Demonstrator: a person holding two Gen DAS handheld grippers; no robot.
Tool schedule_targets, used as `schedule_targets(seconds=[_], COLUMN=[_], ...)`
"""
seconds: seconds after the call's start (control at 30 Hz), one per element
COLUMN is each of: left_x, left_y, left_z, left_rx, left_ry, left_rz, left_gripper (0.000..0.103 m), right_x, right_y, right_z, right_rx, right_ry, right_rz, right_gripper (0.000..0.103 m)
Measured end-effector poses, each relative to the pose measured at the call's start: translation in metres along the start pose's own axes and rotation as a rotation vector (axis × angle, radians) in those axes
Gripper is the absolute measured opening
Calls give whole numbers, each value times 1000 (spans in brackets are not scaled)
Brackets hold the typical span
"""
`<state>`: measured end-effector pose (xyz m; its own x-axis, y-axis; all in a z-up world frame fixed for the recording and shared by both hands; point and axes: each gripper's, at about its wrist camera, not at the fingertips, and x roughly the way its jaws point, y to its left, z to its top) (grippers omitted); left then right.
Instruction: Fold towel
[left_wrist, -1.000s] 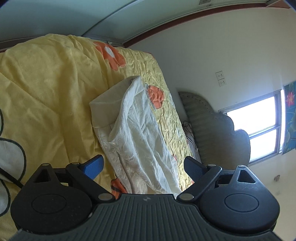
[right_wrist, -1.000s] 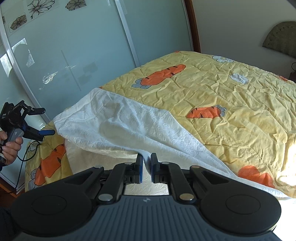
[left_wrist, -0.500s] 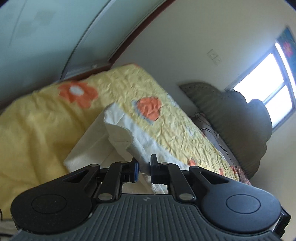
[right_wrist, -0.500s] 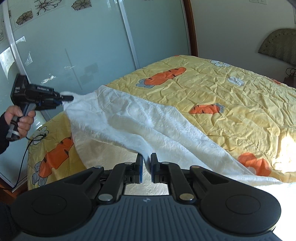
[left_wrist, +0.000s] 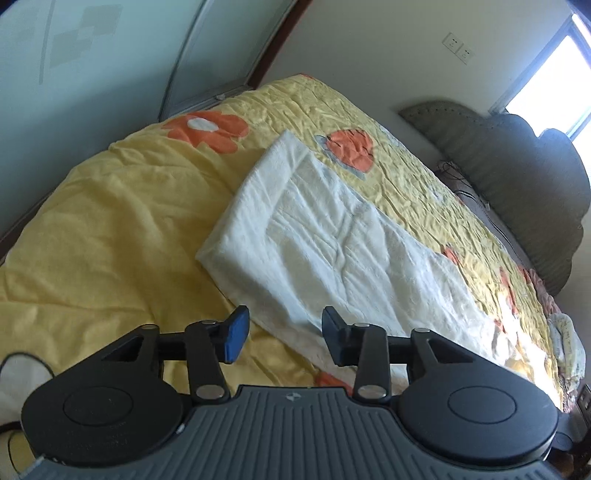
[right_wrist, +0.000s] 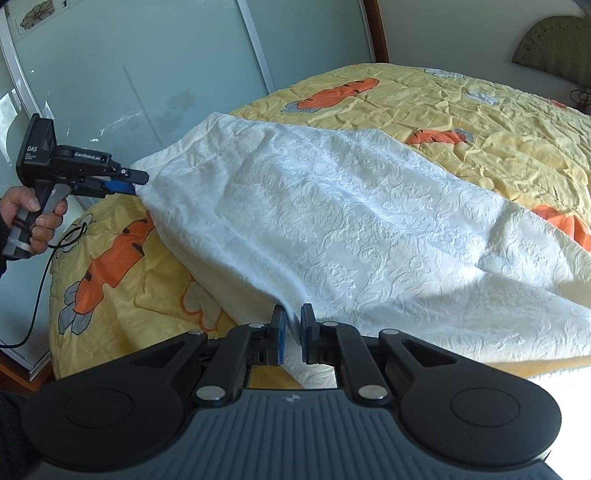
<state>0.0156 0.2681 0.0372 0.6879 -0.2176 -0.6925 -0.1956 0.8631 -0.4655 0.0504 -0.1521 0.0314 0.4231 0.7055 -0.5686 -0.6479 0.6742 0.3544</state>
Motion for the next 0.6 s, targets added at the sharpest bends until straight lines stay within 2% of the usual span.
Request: schedule_targets(seconds=[0.07,0.13,0.2,0.27,0.37,0.47,0.5,0.53,0.6], left_x=[-12,-13,4,28,61,84,91,97,103], left_y=[-18,-44,-77,-106,-134,-149,-152,-154,-161], left_z=[-15,-35,-56,-70,-78,-79,-79,-78,-79], left_rx=[-14,-76,-150,-185,-211,-206,-184,-156,-70], left_ry=[3,45,119,188,249,247,251,255,235], left_rz=[-83,-244,-409,-492,-462,-364,-315,-270,-222], left_gripper=[47,53,61,61,61,61,56,40,23], right_x=[-1,-3,-6,-10,-16,-22,-23,-23,-20], right_y=[0,0,-1,0,2,5,6,7,7], right_z=[0,0,0,1,1,1,1,0,-5], right_rx=[5,17,29,36,40,43,43,44,52], right_ry=[-12,-28,-47,-65,-87,-111,-117,-120,-107], right_rz=[-2,0,2,4,4,2,3,6,1], right_gripper=[7,7,7,7,7,7,7,7,8])
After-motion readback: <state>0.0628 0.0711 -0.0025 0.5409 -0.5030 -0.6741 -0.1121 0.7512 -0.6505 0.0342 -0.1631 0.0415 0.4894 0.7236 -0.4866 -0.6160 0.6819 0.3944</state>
